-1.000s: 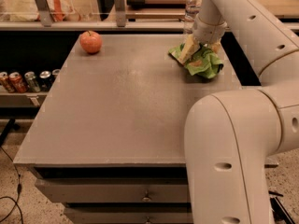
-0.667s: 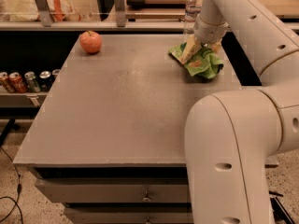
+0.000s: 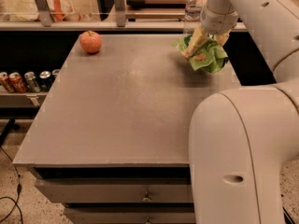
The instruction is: Pick green rice chip bag
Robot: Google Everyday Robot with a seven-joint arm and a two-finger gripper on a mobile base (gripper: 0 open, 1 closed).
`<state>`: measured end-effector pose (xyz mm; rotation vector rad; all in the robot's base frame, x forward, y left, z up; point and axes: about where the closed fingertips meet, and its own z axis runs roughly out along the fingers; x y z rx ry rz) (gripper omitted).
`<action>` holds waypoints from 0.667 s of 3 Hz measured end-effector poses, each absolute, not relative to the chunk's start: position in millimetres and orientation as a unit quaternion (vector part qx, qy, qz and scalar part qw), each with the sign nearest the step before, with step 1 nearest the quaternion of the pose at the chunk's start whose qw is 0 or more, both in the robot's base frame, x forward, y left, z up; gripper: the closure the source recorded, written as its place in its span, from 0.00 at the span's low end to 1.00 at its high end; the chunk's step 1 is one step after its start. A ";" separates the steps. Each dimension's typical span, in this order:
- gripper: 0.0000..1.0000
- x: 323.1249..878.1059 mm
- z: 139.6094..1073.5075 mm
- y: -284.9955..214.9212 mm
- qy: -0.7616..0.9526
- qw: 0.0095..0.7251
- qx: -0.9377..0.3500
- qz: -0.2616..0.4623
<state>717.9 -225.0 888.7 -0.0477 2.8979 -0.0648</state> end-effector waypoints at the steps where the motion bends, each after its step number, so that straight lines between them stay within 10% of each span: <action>1: 1.00 706.5 920.3 -234.6 0.989 0.139 -0.010 -0.048; 2: 1.00 695.5 951.0 -241.1 0.985 0.155 -0.009 -0.071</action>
Offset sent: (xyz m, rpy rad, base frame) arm -0.0558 -0.0259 0.1052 -0.1589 -0.0711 -0.0430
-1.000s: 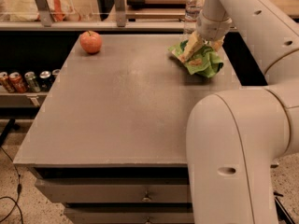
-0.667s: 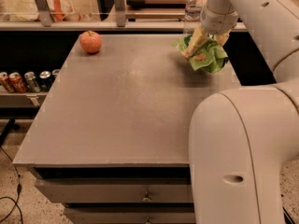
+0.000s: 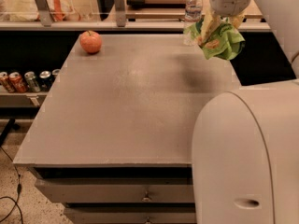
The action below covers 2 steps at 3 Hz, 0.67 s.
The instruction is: Pick green rice chip bag
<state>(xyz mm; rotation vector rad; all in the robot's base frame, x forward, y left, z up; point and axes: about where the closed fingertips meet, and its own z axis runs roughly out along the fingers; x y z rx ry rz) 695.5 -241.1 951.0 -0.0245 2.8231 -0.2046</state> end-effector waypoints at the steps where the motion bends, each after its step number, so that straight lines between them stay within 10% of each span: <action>1: 1.00 688.4 972.6 -243.2 0.981 0.174 -0.017 -0.080; 2: 1.00 683.4 983.9 -242.6 0.979 0.184 -0.028 -0.081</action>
Offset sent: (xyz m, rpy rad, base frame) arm -0.0339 -0.0029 0.0477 -0.0358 -0.0474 0.0577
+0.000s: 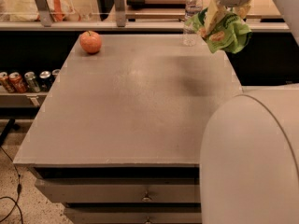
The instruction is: Pick green rice chip bag
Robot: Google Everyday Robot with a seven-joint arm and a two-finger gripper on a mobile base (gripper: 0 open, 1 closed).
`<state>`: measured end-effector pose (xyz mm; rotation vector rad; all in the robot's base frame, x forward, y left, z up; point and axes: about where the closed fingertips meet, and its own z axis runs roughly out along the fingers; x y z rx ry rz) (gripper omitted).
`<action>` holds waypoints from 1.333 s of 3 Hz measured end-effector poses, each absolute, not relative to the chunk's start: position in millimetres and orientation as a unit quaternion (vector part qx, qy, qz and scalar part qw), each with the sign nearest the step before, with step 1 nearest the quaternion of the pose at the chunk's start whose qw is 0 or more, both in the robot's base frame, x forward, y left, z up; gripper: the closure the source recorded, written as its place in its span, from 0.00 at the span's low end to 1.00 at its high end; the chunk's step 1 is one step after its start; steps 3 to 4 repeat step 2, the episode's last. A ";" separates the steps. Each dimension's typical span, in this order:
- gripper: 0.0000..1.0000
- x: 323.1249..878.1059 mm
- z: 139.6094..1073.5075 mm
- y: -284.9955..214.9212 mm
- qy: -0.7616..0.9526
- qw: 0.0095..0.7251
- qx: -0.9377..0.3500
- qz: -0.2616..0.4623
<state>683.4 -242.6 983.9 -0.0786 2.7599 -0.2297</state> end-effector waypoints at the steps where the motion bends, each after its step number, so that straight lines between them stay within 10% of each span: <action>1: 1.00 681.0 986.7 -240.5 0.978 0.188 -0.039 -0.076; 4: 1.00 680.5 985.6 -237.7 0.978 0.188 -0.048 -0.071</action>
Offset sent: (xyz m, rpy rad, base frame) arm -0.0143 0.0046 0.0036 0.0183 0.0276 0.0565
